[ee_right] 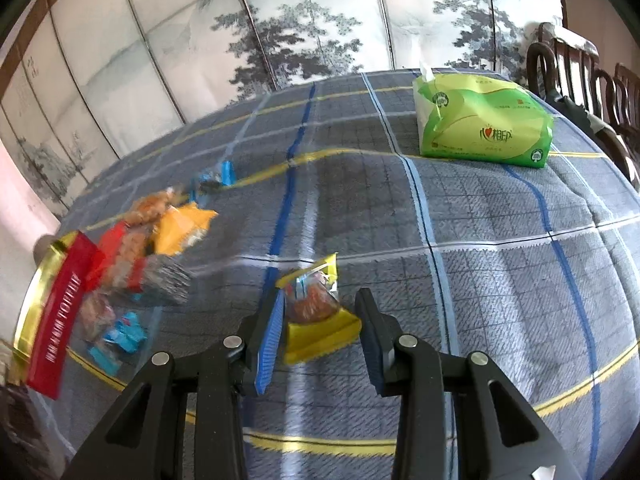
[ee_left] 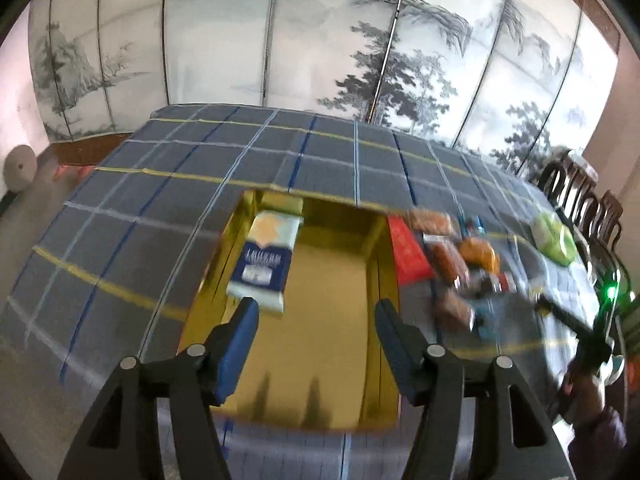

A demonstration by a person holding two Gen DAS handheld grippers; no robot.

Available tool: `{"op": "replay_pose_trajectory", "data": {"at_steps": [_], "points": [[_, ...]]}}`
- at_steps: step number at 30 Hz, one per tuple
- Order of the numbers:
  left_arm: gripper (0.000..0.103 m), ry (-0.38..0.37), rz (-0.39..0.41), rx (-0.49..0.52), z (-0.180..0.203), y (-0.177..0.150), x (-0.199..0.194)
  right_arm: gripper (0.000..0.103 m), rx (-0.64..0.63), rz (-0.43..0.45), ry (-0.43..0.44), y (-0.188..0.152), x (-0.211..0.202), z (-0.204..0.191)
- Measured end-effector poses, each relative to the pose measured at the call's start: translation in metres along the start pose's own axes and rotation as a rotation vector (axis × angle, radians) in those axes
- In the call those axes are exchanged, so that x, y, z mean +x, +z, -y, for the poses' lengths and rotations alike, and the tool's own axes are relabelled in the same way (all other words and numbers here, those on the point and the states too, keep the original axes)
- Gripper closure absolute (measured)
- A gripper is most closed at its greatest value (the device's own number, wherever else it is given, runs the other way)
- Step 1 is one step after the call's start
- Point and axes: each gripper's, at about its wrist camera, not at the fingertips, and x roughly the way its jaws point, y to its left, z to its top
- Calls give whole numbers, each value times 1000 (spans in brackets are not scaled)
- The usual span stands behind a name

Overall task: Organize snacks
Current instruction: 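Lower the crackers pack into the tin and open the left gripper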

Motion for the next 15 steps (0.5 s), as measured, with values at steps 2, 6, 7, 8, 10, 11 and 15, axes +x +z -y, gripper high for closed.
{"op": "replay_pose_trajectory", "data": {"at_steps": [2, 6, 7, 8, 10, 11, 15], "points": [[38, 36, 29, -8, 8, -18, -18, 69, -6, 17, 33, 4, -9, -11], [32, 124, 77, -67, 23, -50, -41, 69, -69, 44, 125, 14, -26, -55], [32, 124, 79, -76, 23, -53, -43, 69, -91, 51, 158, 17, -31, -70], [32, 123, 81, -86, 25, -60, -45, 69, -122, 56, 198, 20, -37, -89], [31, 101, 62, -90, 30, -68, -45, 69, -176, 60, 272, 23, -45, -124], [31, 82, 42, -87, 31, -73, -45, 69, -196, 61, 300, 23, -47, -138], [31, 59, 41, -60, 34, -81, -50, 69, -249, 40, 405, 26, -47, -187]]}}
